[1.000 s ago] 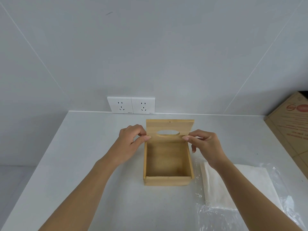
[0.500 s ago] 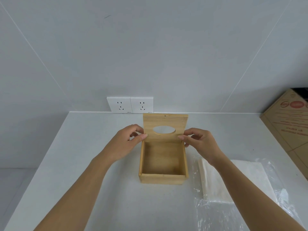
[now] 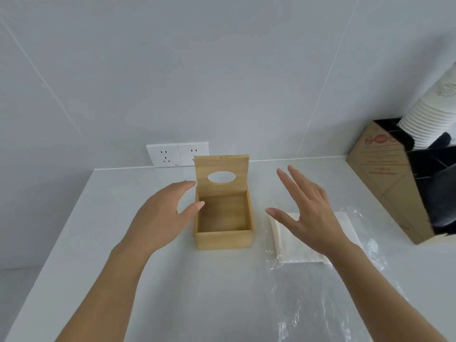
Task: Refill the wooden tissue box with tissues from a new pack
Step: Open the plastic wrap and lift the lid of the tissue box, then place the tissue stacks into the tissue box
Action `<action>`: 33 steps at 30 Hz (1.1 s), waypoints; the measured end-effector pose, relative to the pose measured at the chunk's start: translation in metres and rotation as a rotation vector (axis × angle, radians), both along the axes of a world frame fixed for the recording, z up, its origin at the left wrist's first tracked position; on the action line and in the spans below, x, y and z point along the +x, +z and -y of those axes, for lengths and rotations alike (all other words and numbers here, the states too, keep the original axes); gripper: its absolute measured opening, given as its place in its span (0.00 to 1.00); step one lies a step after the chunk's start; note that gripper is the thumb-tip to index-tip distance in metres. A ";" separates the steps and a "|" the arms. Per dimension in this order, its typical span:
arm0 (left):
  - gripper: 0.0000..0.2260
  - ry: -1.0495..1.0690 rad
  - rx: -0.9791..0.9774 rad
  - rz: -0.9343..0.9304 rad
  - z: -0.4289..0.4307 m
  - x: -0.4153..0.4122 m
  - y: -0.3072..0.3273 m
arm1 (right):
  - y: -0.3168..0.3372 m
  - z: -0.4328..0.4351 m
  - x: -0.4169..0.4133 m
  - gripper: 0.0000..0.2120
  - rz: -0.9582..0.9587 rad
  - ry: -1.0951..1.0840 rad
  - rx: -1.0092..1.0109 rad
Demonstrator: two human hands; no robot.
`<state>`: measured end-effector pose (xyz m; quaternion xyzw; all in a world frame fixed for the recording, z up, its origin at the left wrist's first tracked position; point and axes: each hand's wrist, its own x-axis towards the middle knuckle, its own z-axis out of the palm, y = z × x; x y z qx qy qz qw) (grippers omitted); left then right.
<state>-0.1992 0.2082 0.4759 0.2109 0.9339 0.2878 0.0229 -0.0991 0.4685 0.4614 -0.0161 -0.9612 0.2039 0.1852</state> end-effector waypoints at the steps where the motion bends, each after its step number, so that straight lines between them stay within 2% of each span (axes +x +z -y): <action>1: 0.24 -0.013 0.018 -0.045 -0.003 0.008 0.000 | 0.001 0.001 0.009 0.36 -0.026 -0.023 0.024; 7: 0.28 -0.152 0.084 -0.329 -0.029 0.055 -0.006 | 0.001 0.012 0.053 0.35 -0.099 -0.137 0.066; 15: 0.29 -0.204 0.083 -0.322 -0.055 0.115 -0.025 | -0.006 0.004 0.114 0.35 -0.049 -0.203 0.099; 21: 0.30 -0.205 0.017 -0.296 -0.065 0.163 -0.038 | -0.015 -0.007 0.154 0.35 -0.025 -0.194 0.097; 25: 0.29 -0.225 -0.013 -0.179 -0.079 0.203 -0.052 | -0.022 -0.015 0.184 0.36 0.029 -0.166 0.088; 29: 0.30 -0.377 -0.131 -0.123 -0.091 0.231 -0.074 | -0.031 -0.021 0.211 0.36 0.053 -0.138 0.067; 33: 0.36 -0.581 -0.321 0.042 -0.093 0.250 -0.096 | -0.038 -0.027 0.227 0.36 0.081 -0.102 0.080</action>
